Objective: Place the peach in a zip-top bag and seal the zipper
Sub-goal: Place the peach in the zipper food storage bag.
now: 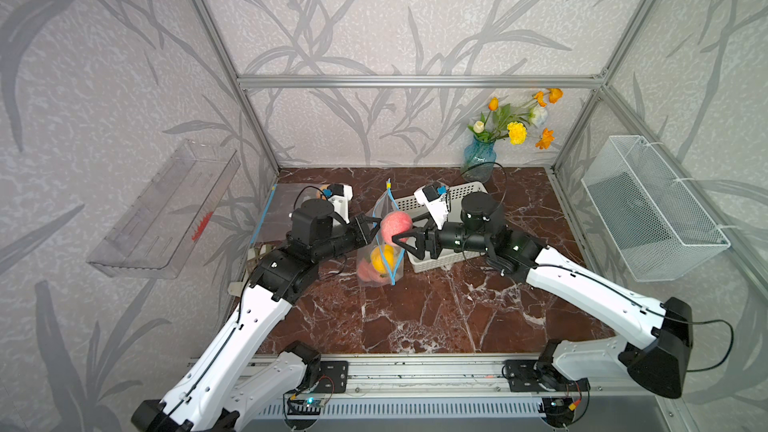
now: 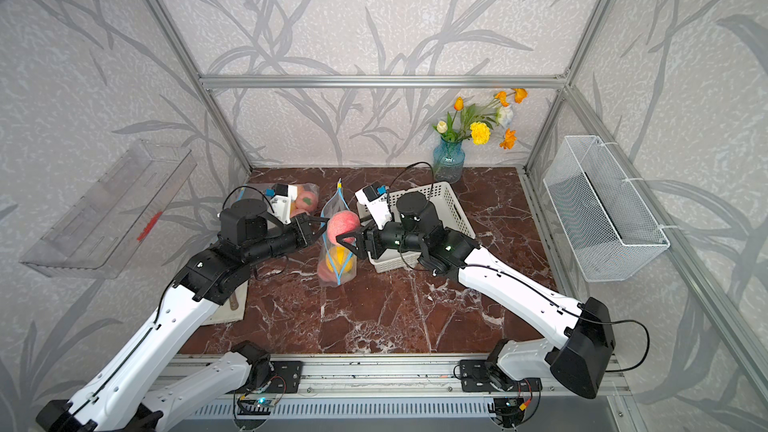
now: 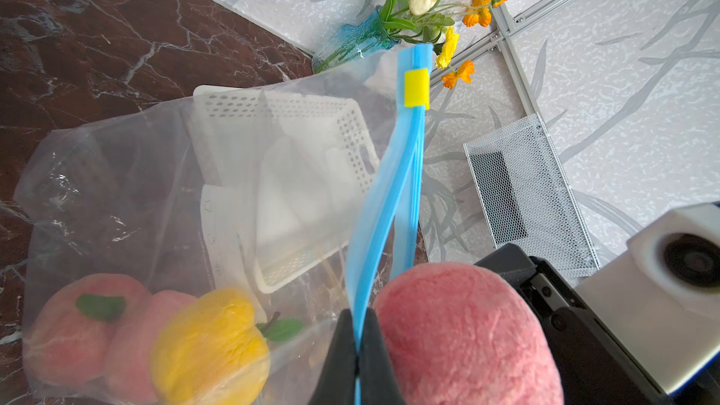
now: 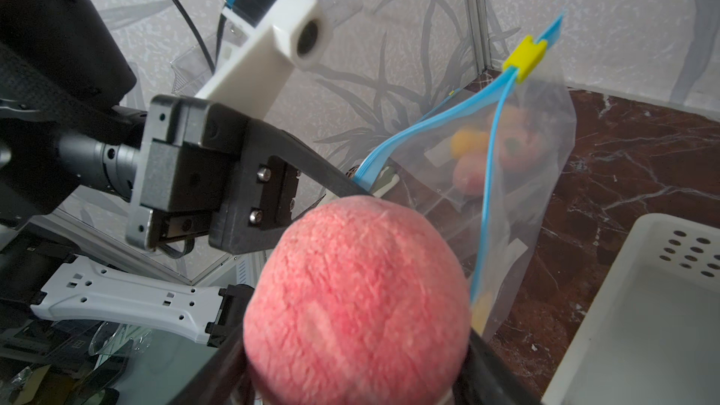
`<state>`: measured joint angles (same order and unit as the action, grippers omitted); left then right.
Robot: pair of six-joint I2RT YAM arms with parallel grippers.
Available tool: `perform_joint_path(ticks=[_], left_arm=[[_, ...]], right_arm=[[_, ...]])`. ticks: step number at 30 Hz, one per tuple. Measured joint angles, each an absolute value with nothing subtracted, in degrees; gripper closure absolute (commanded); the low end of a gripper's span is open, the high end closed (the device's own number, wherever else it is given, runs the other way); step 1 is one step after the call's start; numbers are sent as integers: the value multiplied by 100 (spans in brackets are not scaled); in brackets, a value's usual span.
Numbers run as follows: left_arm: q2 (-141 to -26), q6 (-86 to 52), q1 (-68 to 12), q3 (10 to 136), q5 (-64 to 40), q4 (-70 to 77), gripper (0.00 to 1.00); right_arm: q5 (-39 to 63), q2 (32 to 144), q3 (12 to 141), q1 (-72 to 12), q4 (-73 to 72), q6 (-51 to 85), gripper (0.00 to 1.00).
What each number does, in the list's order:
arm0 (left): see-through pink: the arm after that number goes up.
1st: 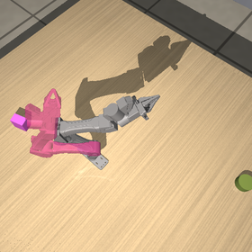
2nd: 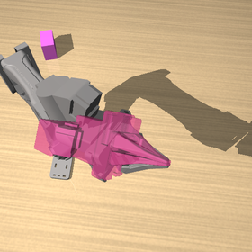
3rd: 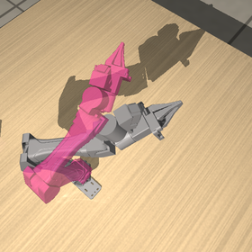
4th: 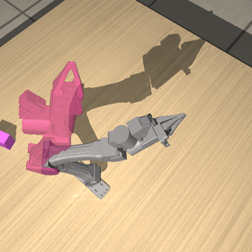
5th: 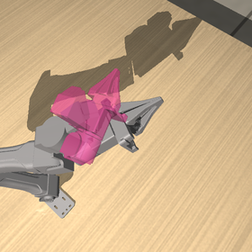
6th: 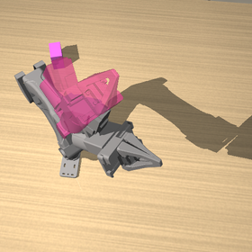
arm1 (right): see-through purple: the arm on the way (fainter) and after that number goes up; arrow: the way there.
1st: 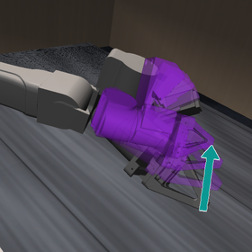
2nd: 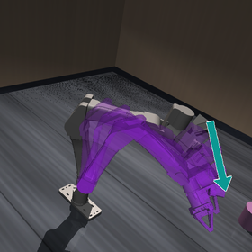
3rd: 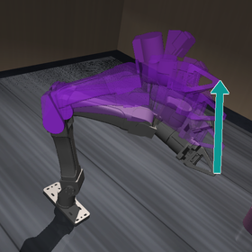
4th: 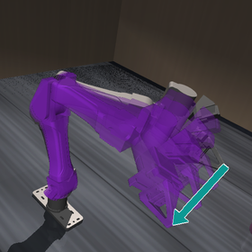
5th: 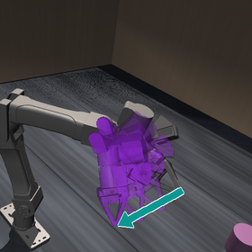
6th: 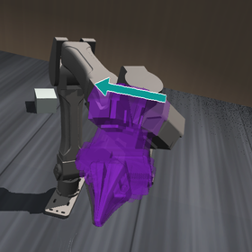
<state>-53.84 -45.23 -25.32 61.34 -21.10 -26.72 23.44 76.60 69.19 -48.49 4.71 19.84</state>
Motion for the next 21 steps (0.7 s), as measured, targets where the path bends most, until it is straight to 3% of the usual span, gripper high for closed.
perform_joint_path(ticks=[21], left_arm=[[-5009,-4152,-2504,6619,-1636,-3481,100]], right_arm=[[333,8173,7946,-5520,2060,1094,33]])
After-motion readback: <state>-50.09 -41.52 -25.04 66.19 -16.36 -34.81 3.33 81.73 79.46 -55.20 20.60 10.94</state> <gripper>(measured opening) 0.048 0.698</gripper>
